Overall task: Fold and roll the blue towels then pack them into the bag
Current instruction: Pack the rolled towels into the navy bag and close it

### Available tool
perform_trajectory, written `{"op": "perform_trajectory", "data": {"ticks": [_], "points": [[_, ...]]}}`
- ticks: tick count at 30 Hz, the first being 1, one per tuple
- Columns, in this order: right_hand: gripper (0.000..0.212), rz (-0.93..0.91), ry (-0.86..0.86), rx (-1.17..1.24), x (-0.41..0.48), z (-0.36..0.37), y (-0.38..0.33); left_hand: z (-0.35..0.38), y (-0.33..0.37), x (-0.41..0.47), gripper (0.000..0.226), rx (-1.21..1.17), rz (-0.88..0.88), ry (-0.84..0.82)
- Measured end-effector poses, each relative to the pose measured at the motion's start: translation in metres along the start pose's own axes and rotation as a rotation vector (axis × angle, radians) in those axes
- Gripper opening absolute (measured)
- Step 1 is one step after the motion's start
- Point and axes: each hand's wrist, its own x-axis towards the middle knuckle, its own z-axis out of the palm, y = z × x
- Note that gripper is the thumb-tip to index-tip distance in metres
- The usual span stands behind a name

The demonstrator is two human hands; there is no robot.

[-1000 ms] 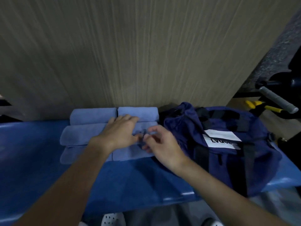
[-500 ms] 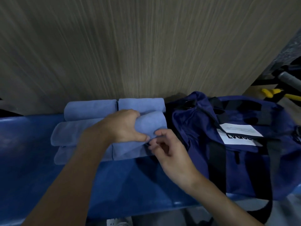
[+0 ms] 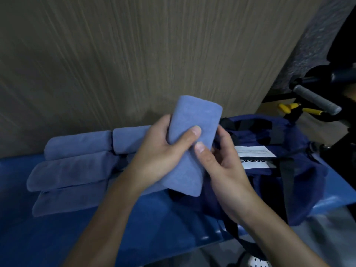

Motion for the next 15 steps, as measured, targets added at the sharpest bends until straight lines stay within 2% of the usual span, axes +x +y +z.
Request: {"op": "perform_trajectory", "data": {"ticks": [3, 5, 8, 11, 13, 15], "points": [[0.058, -0.018, 0.069, -0.031, -0.002, -0.02, -0.004, 0.022, 0.002, 0.005, 0.025, -0.019, -0.041, -0.06], [0.057, -0.033, 0.132, -0.066, -0.001, -0.035, -0.006, 0.034, -0.004, 0.012, 0.027, 0.042, 0.019, -0.031], [0.053, -0.07, 0.292, -0.105, 0.001, -0.064, -0.012, 0.043, -0.021, 0.024, 0.016, 0.342, 0.244, 0.08], [0.056, -0.047, 0.377, -0.142, 0.001, -0.097, -0.017, 0.049, -0.04, 0.032, 0.017, 0.815, 0.52, 0.041], [0.065, -0.019, 0.386, -0.219, -0.001, -0.114, -0.017, 0.055, -0.05, 0.034, 0.027, 0.963, 0.559, -0.06], [0.073, 0.007, 0.358, -0.298, -0.005, -0.123, -0.018, 0.06, -0.058, 0.037, 0.036, 1.093, 0.523, -0.128]]}}
